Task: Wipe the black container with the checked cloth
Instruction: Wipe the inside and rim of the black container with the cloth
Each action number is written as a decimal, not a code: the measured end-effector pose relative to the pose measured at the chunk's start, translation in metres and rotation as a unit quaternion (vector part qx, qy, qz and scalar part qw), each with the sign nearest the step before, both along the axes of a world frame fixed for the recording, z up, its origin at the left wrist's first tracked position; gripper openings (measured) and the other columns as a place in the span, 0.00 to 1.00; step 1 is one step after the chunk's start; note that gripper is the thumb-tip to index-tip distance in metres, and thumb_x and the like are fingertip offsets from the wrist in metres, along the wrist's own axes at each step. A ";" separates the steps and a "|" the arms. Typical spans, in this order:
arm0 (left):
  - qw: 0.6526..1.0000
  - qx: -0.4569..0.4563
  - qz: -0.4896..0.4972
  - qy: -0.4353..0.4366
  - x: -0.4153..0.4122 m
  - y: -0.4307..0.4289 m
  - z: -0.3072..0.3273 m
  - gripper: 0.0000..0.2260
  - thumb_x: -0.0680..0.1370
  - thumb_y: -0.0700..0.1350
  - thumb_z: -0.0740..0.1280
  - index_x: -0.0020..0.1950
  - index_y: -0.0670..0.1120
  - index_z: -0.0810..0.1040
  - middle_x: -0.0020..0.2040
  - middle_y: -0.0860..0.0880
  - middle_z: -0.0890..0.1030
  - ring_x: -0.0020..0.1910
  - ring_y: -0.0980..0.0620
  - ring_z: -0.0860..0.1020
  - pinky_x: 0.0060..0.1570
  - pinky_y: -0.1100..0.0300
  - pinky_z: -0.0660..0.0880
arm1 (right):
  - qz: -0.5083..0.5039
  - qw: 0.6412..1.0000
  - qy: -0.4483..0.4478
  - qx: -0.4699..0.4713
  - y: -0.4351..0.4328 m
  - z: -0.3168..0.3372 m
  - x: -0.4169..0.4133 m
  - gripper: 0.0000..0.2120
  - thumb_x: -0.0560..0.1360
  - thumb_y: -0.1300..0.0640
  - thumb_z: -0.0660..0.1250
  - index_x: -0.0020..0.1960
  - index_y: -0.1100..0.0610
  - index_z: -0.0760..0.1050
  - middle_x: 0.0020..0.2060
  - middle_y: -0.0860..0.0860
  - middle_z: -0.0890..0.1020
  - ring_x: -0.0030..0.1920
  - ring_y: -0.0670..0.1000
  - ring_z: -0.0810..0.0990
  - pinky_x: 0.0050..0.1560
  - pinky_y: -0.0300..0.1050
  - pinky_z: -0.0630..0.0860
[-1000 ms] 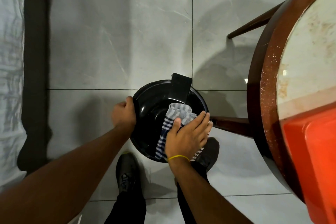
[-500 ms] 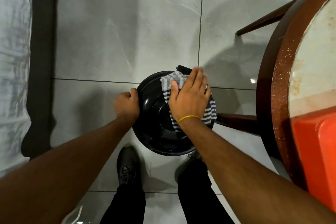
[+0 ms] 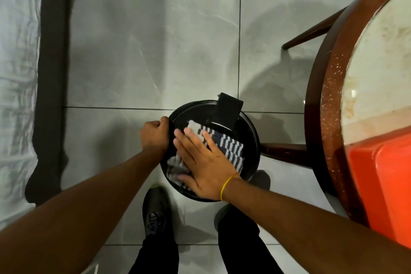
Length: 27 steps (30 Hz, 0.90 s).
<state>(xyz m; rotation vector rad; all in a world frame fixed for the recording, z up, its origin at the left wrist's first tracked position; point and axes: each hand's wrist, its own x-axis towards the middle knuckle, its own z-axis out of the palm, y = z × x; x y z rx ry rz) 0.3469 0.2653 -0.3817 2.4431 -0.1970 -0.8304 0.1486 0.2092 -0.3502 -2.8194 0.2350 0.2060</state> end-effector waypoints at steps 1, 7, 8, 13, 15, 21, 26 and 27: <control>1.000 -0.001 -0.003 -0.005 -0.001 -0.001 0.001 0.23 0.78 0.52 0.59 0.28 0.38 0.70 0.27 0.42 0.68 0.27 0.45 0.66 0.29 0.54 0.65 | 0.022 1.000 0.006 -0.004 0.001 0.000 -0.014 0.43 0.87 0.35 0.54 0.90 0.61 0.47 0.90 0.59 0.44 0.91 0.61 0.42 0.88 0.68 0.46; 1.000 -0.004 -0.024 -0.010 0.000 -0.001 0.003 0.23 0.81 0.50 0.58 0.27 0.41 0.68 0.27 0.43 0.68 0.27 0.46 0.66 0.30 0.53 0.65 | 0.080 0.996 0.015 -0.037 -0.005 -0.002 -0.064 0.46 0.86 0.32 0.57 0.90 0.60 0.45 0.90 0.58 0.44 0.91 0.60 0.42 0.88 0.65 0.43; 1.000 -0.005 -0.026 -0.010 0.000 -0.001 0.003 0.23 0.81 0.50 0.58 0.27 0.41 0.68 0.27 0.42 0.68 0.27 0.46 0.66 0.30 0.53 0.65 | 0.081 0.996 0.013 -0.038 -0.005 -0.002 -0.067 0.46 0.85 0.32 0.57 0.90 0.60 0.45 0.90 0.58 0.44 0.91 0.60 0.42 0.88 0.65 0.42; 0.999 -0.001 -0.032 -0.033 -0.001 0.000 0.004 0.24 0.81 0.49 0.58 0.25 0.43 0.66 0.24 0.46 0.66 0.25 0.48 0.64 0.27 0.57 0.63 | 0.083 0.996 0.011 -0.032 -0.006 -0.002 -0.068 0.48 0.84 0.31 0.58 0.90 0.60 0.44 0.90 0.59 0.44 0.91 0.60 0.42 0.88 0.66 0.42; 0.999 0.001 -0.030 -0.040 0.000 0.000 0.004 0.25 0.81 0.49 0.58 0.24 0.43 0.65 0.23 0.46 0.65 0.24 0.48 0.64 0.27 0.56 0.62 | 0.086 0.996 0.008 -0.028 -0.007 -0.002 -0.067 0.49 0.84 0.31 0.58 0.90 0.60 0.44 0.90 0.59 0.43 0.91 0.61 0.42 0.88 0.67 0.42; 0.999 0.005 -0.023 -0.025 0.000 -0.002 0.005 0.24 0.80 0.50 0.57 0.25 0.44 0.67 0.25 0.45 0.68 0.27 0.46 0.67 0.34 0.53 0.67 | 0.157 0.987 -0.008 -0.026 -0.036 -0.006 -0.083 0.47 0.84 0.35 0.60 0.90 0.60 0.45 0.90 0.58 0.45 0.91 0.60 0.44 0.88 0.65 0.41; 1.000 0.008 -0.016 -0.014 0.001 0.000 0.005 0.23 0.80 0.52 0.55 0.27 0.45 0.68 0.28 0.44 0.70 0.32 0.42 0.72 0.41 0.45 0.79 | 0.079 0.995 0.000 -0.056 -0.038 -0.009 -0.108 0.46 0.85 0.32 0.56 0.90 0.60 0.47 0.90 0.59 0.48 0.91 0.61 0.46 0.89 0.65 0.41; 1.000 0.008 -0.016 -0.015 0.001 0.000 0.005 0.23 0.80 0.52 0.55 0.27 0.46 0.68 0.28 0.45 0.70 0.31 0.43 0.71 0.41 0.45 0.79 | 0.061 0.996 0.004 -0.060 -0.035 -0.009 -0.110 0.46 0.84 0.31 0.55 0.90 0.60 0.47 0.90 0.58 0.48 0.91 0.61 0.46 0.89 0.65 0.42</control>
